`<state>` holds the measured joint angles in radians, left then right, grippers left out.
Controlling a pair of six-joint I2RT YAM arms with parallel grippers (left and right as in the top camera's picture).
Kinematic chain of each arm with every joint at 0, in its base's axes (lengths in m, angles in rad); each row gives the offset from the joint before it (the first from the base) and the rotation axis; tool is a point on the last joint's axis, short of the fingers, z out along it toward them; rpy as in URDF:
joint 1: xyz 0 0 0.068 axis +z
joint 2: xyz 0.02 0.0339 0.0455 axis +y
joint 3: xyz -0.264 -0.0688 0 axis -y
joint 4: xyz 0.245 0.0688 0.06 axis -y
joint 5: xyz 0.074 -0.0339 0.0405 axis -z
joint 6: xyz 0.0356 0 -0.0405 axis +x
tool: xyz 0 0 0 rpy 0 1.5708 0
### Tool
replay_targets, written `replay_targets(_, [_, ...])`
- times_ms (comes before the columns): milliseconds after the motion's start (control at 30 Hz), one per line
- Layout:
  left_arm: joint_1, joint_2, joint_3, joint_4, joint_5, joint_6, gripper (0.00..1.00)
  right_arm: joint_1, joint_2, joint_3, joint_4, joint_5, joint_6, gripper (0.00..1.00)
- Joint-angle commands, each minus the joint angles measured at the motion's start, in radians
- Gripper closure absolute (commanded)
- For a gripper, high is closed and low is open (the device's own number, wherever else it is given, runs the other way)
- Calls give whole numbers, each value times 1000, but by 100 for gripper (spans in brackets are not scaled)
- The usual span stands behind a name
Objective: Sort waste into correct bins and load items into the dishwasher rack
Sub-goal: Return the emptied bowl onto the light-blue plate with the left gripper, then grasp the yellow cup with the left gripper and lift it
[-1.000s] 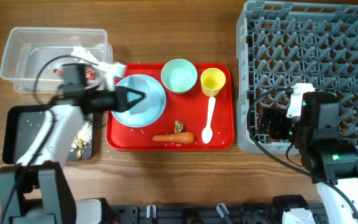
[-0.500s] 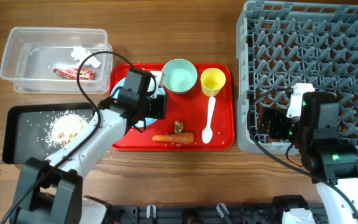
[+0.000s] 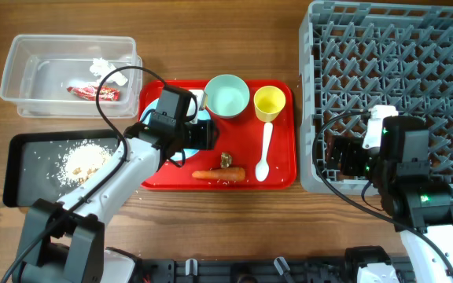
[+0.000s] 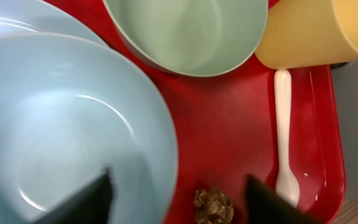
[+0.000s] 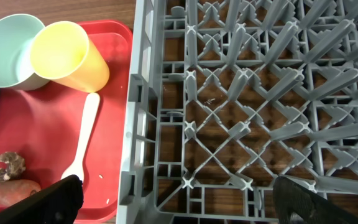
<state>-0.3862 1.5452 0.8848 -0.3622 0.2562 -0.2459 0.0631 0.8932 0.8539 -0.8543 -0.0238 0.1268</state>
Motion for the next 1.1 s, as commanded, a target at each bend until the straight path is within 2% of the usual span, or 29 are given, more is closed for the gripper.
replay_targets(0, [-5,-14,6,-7,24,-5,16,3,2,25,-3,8,7,0])
replay_targets(133, [-5,-79,45,-27,24,-11,21,3,2,25,-2,8,8,0])
replay_targets(333, [-42,-74,205,17,18,-31,18,3,2,25,1,1,7,0])
replay_targets(500, [-103,38,336,83,-34,-28,18,3,2,25,-7,1,8,0])
replay_targets(667, [-180,197,341,230,-35,-28,23,3,2,25,-25,1,8,0])
replay_targets(900, [-220,361,340,220,-79,-29,28,3,2,25,-25,1,8,0])
replay_targets(933, [-220,363,340,209,-79,-29,34,3,2,25,-25,1,8,0])
replay_targets(967, [-220,362,340,193,-79,-29,54,3,2,25,-25,1,8,0])
replay_targets(1000, [-220,362,340,184,-79,-29,65,3,2,25,-25,1,8,0])
replay_targets(1067, [-220,363,340,154,-79,-29,80,3,2,25,-25,1,8,0])
